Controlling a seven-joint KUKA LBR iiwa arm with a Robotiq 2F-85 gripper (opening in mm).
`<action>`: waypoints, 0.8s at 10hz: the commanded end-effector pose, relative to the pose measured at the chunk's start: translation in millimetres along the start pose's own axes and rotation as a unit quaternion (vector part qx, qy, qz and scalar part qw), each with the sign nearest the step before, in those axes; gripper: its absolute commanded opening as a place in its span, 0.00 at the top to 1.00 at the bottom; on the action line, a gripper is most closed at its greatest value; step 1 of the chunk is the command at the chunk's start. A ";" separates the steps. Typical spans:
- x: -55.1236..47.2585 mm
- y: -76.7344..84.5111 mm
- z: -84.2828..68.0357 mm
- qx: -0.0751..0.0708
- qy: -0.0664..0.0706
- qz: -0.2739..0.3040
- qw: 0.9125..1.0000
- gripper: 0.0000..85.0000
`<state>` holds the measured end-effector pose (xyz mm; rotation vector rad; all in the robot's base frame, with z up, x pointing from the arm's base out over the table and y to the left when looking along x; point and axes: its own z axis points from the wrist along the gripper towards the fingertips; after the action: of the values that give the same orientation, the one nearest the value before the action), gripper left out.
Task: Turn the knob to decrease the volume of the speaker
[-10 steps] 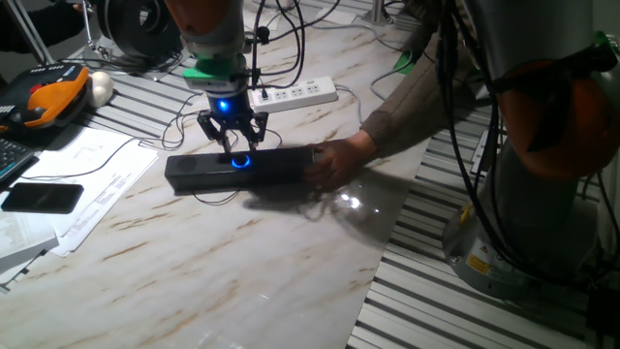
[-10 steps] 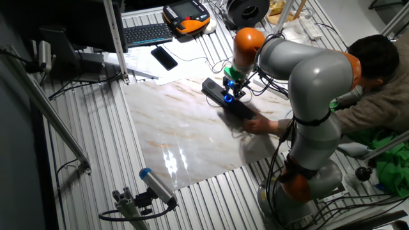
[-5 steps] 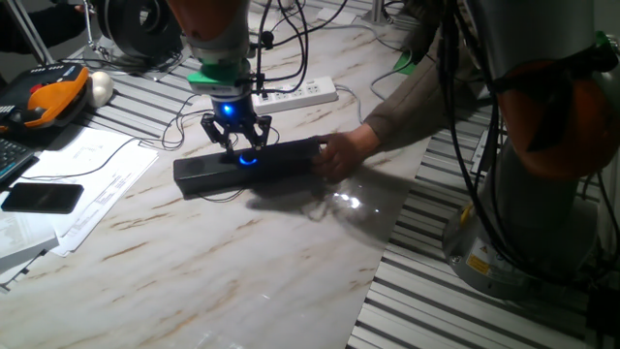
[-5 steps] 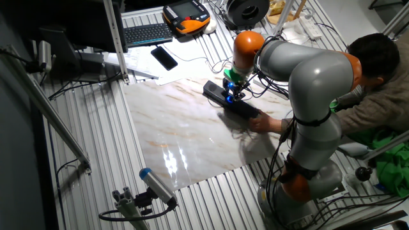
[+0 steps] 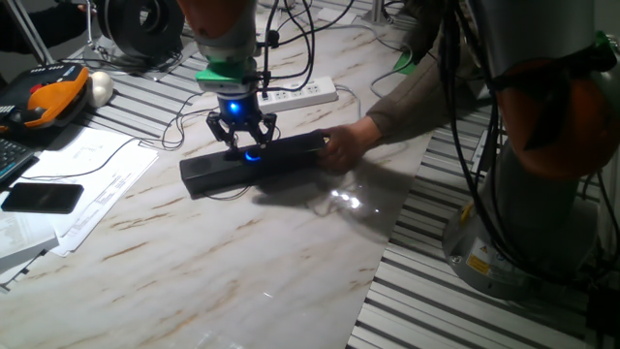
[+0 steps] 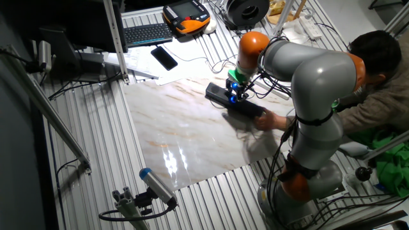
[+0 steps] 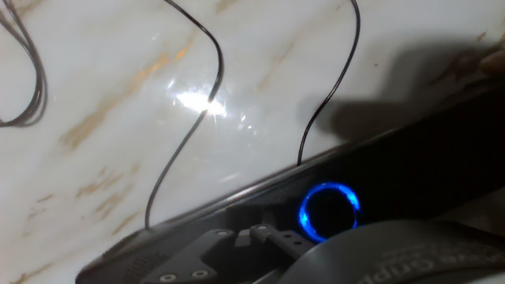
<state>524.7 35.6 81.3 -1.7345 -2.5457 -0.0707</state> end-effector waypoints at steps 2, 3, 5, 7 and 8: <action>-3.5 -5.7 0.6 -0.002 0.005 -0.005 1.000 0.40; -3.8 -6.4 0.9 -0.003 0.005 -0.005 1.000 0.40; -5.5 -7.1 0.6 -0.003 0.003 -0.009 1.000 0.40; -9.4 -10.0 0.0 -0.004 0.007 -0.018 1.000 0.40; -9.9 -11.4 0.5 -0.006 0.006 -0.018 1.000 0.40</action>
<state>517.6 22.2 79.9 -1.6834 -2.5755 -0.0993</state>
